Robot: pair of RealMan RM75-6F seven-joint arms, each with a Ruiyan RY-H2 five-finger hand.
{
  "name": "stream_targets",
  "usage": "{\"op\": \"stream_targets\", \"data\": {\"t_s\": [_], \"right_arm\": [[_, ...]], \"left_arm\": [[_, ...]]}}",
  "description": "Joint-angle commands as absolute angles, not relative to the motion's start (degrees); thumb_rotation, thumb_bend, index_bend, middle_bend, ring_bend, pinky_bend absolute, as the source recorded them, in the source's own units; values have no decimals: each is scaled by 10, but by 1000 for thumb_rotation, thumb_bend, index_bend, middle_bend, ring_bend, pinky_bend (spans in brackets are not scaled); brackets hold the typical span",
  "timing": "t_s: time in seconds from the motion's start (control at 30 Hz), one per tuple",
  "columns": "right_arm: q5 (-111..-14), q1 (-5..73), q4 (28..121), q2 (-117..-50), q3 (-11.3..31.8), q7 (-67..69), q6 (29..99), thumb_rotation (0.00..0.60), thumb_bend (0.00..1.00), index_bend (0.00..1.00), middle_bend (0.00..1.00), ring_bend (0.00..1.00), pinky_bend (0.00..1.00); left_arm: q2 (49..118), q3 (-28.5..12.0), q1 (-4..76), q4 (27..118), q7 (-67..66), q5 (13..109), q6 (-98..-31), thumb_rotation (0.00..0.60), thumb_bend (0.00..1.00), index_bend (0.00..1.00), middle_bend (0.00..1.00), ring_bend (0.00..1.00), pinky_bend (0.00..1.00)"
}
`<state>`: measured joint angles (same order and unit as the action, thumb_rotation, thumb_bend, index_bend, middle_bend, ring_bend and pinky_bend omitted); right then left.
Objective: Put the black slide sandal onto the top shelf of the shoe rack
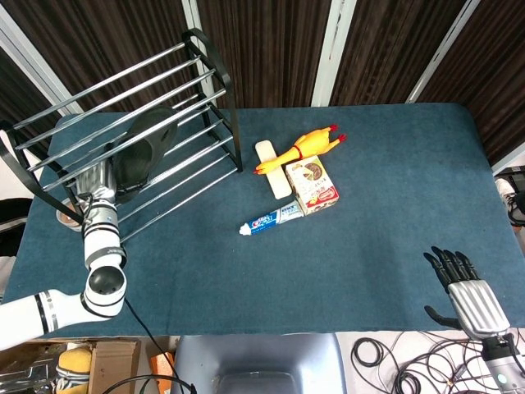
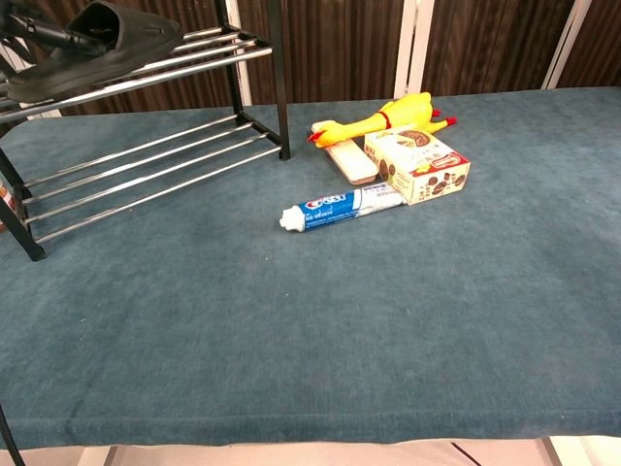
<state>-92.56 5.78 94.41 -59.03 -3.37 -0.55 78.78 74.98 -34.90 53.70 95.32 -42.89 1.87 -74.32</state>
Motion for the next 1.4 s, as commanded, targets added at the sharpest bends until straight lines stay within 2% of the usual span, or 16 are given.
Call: {"op": "stream_targets", "data": {"t_s": [0.03, 0.17, 0.4, 0.97, 1.4], "right_arm": [[-926, 58, 944, -590, -34, -6, 787, 600, 161, 0, 3, 0, 0], [-925, 58, 945, -590, -34, -6, 787, 600, 161, 0, 3, 0, 0], [-925, 58, 945, -591, -34, -8, 787, 600, 161, 0, 3, 0, 0], [-924, 58, 945, -591, -34, -9, 785, 600, 161, 0, 3, 0, 0], [-920, 58, 946, -588, -32, -7, 787, 600, 161, 0, 3, 0, 0]], "left_arm": [[743, -352, 532, 968, -413, 25, -730, 278, 198, 0, 149, 142, 329], [733, -353, 524, 993, -392, 32, -716, 278, 196, 0, 149, 143, 331], [721, -359, 517, 1027, -348, 37, -695, 335, 205, 0, 146, 142, 344], [709, -347, 523, 1052, -292, 49, -673, 359, 214, 0, 146, 143, 362], [709, -355, 528, 1039, -205, 65, -588, 421, 218, 0, 145, 141, 369]]}}
